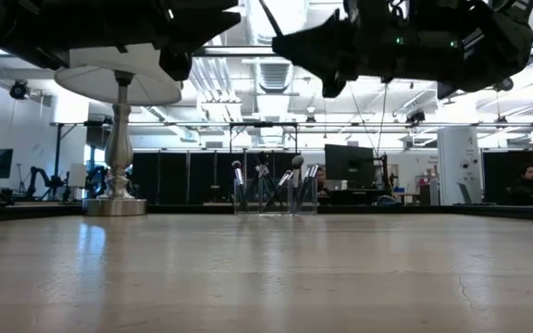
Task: Put items in baskets/containers
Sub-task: Put the eyeshadow brush into the transparent organizer
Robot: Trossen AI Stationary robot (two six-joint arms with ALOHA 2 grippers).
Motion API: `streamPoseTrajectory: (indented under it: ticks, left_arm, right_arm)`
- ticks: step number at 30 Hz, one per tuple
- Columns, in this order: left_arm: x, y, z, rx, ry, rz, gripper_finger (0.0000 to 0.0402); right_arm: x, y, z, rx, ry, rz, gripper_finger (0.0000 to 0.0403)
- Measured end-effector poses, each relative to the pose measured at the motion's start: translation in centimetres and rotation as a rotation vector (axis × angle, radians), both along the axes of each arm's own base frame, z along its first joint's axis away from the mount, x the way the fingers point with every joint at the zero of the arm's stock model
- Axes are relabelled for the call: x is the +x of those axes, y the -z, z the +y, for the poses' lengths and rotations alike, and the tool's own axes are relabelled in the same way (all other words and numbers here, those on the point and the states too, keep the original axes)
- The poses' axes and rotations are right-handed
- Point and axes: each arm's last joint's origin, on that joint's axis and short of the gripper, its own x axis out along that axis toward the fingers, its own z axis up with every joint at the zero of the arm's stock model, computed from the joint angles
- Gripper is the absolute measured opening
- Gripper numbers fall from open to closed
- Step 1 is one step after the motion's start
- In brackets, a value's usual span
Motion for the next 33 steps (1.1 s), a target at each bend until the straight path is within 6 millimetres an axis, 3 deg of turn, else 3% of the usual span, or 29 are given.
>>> streamPoseTrajectory:
  ticks: [13, 21, 25, 30, 33]
  left_arm:
    - [1.2, -0.5, -0.2, 0.034, -0.011, -0.06, 0.0116]
    - [1.8, -1.0, -0.5, 0.108, 0.027, -0.076, 0.0113]
    - [1.7, -1.5, -0.6, 0.131, 0.019, -0.109, 0.0086]
    - [1.7, -1.6, -0.6, 0.152, 0.007, -0.123, 0.002]
    - [1.7, -1.6, -0.6, 0.149, -0.012, -0.12, 0.0015]
  right_arm:
    - [2.1, -0.2, 1.0, 0.017, -0.027, -0.002, 0.0015]
    - [2.1, -0.1, 1.0, 0.013, -0.028, 0.005, 0.0015]
    - [2.1, 0.0, 1.0, 0.01, -0.029, 0.006, 0.0015]
    - [2.1, 0.0, 1.0, 0.003, -0.032, 0.009, 0.0015]
    - [2.1, 0.1, 1.0, 0.003, -0.028, 0.016, 0.0015]
